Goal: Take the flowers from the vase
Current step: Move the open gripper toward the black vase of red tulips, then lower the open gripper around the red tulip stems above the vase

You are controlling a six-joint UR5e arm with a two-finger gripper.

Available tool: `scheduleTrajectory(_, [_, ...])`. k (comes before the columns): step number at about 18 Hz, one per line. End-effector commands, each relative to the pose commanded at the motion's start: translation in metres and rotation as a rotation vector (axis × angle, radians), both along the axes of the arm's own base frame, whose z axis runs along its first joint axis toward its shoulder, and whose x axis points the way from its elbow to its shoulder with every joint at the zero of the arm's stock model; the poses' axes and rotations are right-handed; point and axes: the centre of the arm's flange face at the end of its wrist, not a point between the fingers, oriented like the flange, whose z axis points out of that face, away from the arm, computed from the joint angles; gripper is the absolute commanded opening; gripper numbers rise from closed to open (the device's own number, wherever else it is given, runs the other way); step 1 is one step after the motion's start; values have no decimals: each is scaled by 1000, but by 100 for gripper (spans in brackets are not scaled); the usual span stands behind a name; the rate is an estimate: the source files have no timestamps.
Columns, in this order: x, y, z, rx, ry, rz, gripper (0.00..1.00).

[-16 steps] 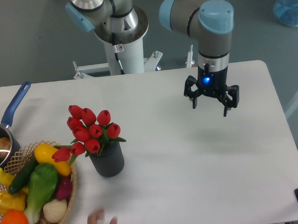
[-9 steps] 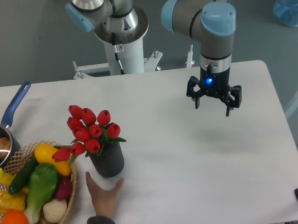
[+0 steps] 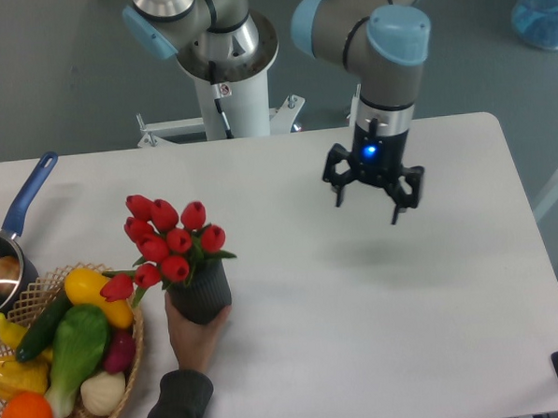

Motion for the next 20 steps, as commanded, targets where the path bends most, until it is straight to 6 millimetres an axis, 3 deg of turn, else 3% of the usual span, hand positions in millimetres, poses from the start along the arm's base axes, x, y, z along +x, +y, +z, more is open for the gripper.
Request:
scheduleTrajectory(5, [18, 21, 24, 257, -162, -12, 100])
scheduleTrajectory(8, [42, 50, 18, 291, -234, -66, 100])
scheduleTrajectory(9, [42, 61, 9, 282, -259, -74, 100])
scheduleTrajectory(13, [34, 107, 3, 331, -344, -114, 100])
scheduleTrajectory(16, [22, 123, 3, 383, -382, -133, 100])
scheduleTrajectory(20, [22, 139, -7, 395, -402, -163, 100])
